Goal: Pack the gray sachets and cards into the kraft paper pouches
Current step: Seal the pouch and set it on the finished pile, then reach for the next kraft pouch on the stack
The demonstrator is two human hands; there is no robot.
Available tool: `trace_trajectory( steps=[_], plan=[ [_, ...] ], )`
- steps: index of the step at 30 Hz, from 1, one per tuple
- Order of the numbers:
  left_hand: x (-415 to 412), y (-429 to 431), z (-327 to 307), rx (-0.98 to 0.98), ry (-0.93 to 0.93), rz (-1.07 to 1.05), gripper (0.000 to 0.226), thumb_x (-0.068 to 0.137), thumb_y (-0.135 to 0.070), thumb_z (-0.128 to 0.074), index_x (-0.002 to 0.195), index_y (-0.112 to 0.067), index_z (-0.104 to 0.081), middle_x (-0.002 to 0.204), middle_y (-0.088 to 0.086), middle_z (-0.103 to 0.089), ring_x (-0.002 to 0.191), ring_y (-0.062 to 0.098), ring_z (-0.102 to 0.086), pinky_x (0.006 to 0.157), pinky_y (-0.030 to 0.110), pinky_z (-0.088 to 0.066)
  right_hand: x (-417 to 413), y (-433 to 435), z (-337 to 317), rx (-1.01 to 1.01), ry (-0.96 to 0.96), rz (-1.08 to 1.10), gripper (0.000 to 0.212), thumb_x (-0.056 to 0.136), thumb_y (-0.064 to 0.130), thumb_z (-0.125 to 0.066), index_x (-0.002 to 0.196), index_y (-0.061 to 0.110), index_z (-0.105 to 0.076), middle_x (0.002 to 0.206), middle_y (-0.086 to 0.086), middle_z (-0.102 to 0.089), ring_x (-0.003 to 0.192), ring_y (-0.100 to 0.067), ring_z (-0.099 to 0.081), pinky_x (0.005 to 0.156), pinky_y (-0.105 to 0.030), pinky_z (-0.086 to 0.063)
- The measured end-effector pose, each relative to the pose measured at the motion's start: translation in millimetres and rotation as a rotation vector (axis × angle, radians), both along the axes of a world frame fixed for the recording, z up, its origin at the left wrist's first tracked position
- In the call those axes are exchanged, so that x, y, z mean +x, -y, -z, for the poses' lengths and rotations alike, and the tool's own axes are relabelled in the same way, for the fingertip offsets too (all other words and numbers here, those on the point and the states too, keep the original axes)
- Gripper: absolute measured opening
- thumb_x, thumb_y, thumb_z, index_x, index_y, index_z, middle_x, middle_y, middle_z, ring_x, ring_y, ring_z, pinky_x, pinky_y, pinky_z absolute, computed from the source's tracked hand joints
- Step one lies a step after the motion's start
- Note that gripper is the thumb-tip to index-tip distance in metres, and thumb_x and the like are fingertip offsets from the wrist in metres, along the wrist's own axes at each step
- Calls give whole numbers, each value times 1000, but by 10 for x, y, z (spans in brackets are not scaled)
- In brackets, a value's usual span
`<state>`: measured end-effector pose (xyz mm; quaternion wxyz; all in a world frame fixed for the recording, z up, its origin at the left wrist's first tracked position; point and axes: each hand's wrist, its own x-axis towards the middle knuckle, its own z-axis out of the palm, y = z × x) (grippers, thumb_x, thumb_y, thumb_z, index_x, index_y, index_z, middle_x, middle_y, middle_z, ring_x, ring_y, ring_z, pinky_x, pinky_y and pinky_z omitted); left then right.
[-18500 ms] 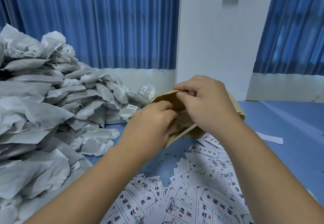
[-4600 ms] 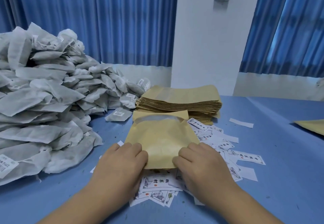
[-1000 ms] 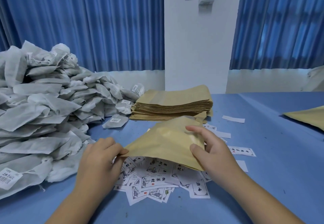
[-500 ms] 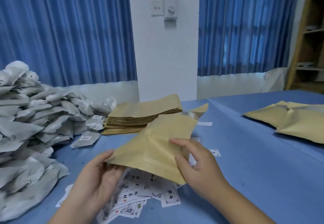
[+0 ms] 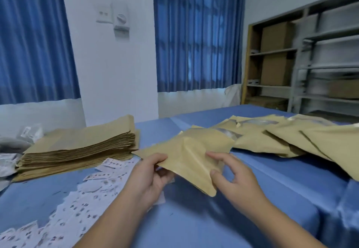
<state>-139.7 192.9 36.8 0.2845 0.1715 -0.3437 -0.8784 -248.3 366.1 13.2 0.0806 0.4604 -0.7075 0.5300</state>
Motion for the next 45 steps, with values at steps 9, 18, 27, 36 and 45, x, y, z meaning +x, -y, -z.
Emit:
trace_trajectory(
  steps=[9,18,27,36,45],
  plan=[
    [-1233,-663,-222,-85,-263,196,39,90,10,-46,124,-7,-55,114,13,-70,93,22,-72,64,32,-58,-763,-789,-333,-106,138,160,53,80,5,-60,111,47,-58,105,21,-62,81,-9,-59,74,-15,-45],
    [-2022,-1205,-152,-196,193,481,27,100,-19,-50,125,-7,-49,138,18,-48,107,37,-62,76,43,-53,-1730,-812,-373,-515,1058,125,36,86,-11,-56,118,1,-45,110,-21,-61,68,-30,-72,50,-25,-57],
    [-1773,-883,193,-126,280,421,17,95,-14,-53,111,-7,-55,109,14,-63,79,34,-73,67,40,-56,-2143,-500,-98,-905,1271,164,7,88,-7,-61,85,-2,-57,82,-10,-60,62,-14,-65,45,-17,-52],
    [-1487,-623,56,-48,178,332,20,92,-13,-54,111,-6,-56,113,16,-62,82,38,-72,71,42,-55,-2207,-231,-279,-787,1260,196,8,92,-2,-56,100,-1,-56,106,-17,-50,93,-26,-60,76,-32,-58],
    [-1003,-161,17,-79,218,201,11,88,-17,-58,96,-14,-64,85,4,-65,58,19,-65,56,28,-45,-1352,610,-94,-292,1240,6,2,90,8,-57,91,6,-57,74,-6,-59,57,-18,-59,50,-24,-49]
  ],
)
